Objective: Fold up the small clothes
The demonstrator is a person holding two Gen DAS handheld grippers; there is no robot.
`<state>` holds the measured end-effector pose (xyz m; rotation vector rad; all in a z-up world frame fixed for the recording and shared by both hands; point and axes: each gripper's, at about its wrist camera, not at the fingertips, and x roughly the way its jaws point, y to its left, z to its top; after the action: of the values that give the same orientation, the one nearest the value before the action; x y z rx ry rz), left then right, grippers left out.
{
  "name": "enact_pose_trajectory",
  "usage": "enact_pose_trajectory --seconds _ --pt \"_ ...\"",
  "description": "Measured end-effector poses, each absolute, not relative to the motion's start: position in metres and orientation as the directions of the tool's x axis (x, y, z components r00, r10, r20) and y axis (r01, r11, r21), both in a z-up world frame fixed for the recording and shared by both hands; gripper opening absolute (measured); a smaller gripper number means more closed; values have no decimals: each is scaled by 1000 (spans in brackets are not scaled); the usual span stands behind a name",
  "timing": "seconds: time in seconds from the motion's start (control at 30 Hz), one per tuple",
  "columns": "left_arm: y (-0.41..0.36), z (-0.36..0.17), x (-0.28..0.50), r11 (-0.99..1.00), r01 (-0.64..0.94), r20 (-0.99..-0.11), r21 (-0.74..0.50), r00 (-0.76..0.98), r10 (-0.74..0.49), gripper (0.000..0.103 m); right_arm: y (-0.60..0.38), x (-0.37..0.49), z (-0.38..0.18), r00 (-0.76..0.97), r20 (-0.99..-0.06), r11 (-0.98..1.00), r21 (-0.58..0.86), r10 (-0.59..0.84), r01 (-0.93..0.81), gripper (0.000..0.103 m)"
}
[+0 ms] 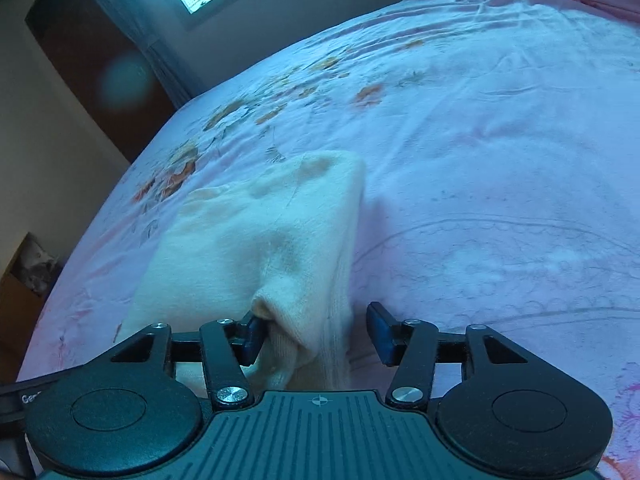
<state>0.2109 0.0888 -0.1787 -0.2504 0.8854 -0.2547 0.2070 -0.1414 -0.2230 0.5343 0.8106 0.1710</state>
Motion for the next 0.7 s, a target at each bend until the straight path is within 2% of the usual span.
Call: enact_pose_trajectory --seconds 0.1,0.23,0.33,0.4,0.43,0.5,0.53,0.57,0.6,0.67,0.7 --pt "97 -162 207 943 108 -696 -316 649 -308 62 -147 205 -209 712 -622 858 510 325 54 52" --pt "104 -150 237 927 99 -702 -362 625 -341 63 -168 231 -210 685 -584 722 681 435 123 53" --pt "106 -156 265 911 64 -712 -407 603 -360 63 -175 253 -211 676 -582 698 703 452 138 54" --pt "107 -166 285 897 41 -723 -441 575 -382 64 -176 270 -215 655 -597 696 703 464 149 63" --pt "105 -172 294 892 33 -731 -450 560 -390 64 -177 280 -219 647 -603 693 704 467 156 63" --pt "103 -184 311 886 15 -747 -464 530 -400 60 -175 296 -226 629 -612 698 700 479 150 62" --pt "101 -189 316 882 20 -748 -471 522 -411 52 -173 302 -228 617 -630 717 682 472 147 62" --pt "100 -192 320 880 29 -744 -474 521 -418 39 -171 306 -231 614 -636 730 670 468 138 53" --pt "98 -194 322 886 31 -745 -463 527 -408 33 -167 310 -233 609 -639 740 661 469 124 32" --pt "96 -190 322 885 36 -729 -464 552 -405 19 -162 312 -232 614 -631 750 655 475 94 23" --pt "95 -185 320 884 45 -710 -465 578 -403 17 -159 312 -227 626 -625 769 637 467 61 22"
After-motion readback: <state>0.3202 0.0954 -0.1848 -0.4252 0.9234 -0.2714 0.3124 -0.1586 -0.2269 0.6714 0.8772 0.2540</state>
